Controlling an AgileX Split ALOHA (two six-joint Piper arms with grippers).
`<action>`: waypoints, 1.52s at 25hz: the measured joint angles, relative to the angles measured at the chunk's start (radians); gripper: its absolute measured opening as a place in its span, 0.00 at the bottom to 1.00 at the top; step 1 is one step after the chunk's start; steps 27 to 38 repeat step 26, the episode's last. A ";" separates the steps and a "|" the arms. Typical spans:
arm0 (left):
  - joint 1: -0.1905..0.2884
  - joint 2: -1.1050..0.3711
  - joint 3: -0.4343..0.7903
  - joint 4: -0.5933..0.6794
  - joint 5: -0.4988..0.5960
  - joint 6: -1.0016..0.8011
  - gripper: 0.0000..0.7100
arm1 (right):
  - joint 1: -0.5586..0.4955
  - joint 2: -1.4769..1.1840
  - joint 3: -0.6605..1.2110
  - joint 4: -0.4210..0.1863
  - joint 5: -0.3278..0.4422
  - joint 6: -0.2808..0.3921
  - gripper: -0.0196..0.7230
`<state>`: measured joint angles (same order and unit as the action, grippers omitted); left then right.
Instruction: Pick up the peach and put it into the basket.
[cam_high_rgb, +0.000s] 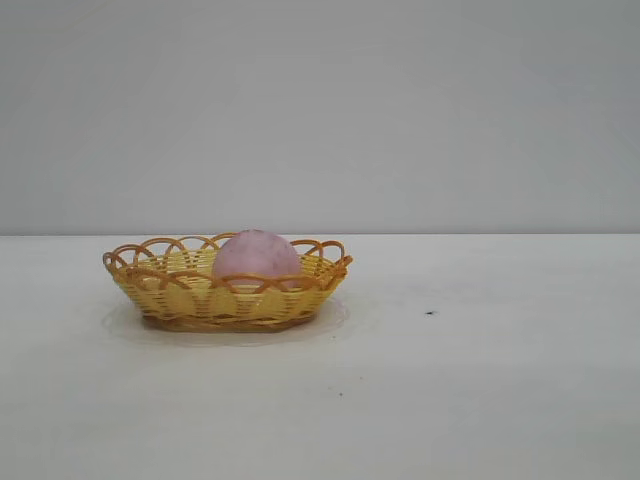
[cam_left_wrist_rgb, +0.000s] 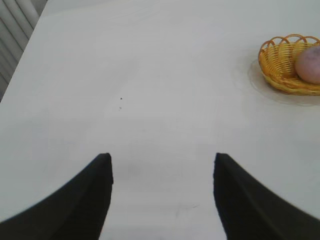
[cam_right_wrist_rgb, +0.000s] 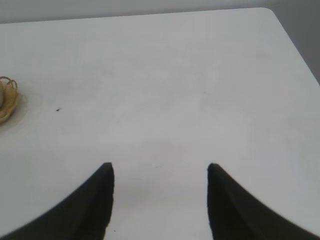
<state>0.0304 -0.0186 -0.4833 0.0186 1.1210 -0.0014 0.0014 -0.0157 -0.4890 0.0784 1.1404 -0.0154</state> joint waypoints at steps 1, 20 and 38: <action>0.000 0.000 0.000 0.000 0.000 0.000 0.55 | -0.003 0.000 0.000 0.000 0.000 0.000 0.51; 0.000 0.000 0.000 0.000 0.000 0.000 0.55 | 0.064 0.000 0.000 0.002 0.000 0.000 0.51; 0.000 0.000 0.000 0.000 0.000 0.000 0.55 | 0.064 0.000 0.000 0.002 0.000 0.000 0.51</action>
